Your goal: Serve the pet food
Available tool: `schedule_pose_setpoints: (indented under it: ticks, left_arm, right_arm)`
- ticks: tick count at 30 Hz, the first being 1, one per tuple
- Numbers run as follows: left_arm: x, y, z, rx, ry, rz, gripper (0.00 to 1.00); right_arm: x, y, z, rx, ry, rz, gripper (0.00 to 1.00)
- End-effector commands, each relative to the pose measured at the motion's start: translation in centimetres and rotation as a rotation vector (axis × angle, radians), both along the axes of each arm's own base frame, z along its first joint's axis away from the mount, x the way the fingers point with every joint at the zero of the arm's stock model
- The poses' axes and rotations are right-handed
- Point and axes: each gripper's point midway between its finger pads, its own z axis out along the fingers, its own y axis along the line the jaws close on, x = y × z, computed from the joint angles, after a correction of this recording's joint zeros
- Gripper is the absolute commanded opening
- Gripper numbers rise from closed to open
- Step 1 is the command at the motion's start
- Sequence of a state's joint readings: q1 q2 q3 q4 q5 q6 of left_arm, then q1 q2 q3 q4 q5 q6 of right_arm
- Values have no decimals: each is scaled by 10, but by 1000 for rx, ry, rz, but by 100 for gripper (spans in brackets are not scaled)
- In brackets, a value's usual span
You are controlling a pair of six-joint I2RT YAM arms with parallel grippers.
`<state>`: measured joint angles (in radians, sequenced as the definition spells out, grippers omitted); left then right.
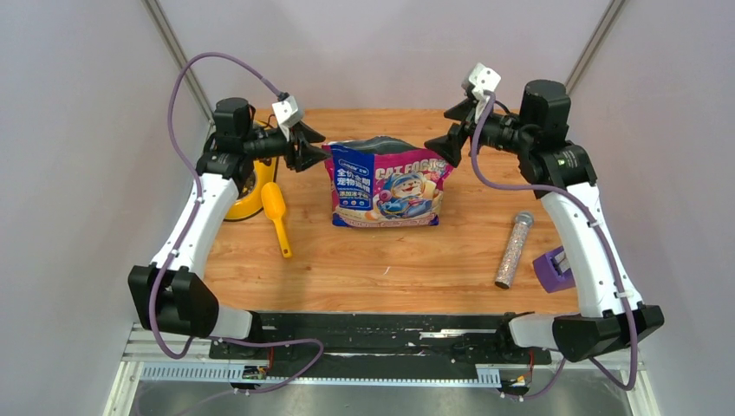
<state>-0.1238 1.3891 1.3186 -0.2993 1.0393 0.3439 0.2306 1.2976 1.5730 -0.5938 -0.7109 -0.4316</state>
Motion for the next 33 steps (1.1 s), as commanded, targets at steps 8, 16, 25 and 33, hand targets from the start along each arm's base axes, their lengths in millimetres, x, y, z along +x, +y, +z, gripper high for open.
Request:
schedule_pose_setpoints:
  ticks: [8, 16, 25, 33]
  left_arm:
    - [-7, -17, 34, -156, 115, -22, 49]
    - [-3, -44, 28, -45, 57, -1, 53]
    - [-16, -45, 1, 75, 77, -90, 41]
    - [-19, -41, -12, 168, 66, -148, 47]
  right_arm:
    - [-23, 64, 6, 130, 199, 204, 96]
    - [-4, 118, -31, 4, 174, 208, 98]
    - [30, 136, -42, -113, 128, 31, 98]
    - [3, 133, -11, -96, 94, 121, 97]
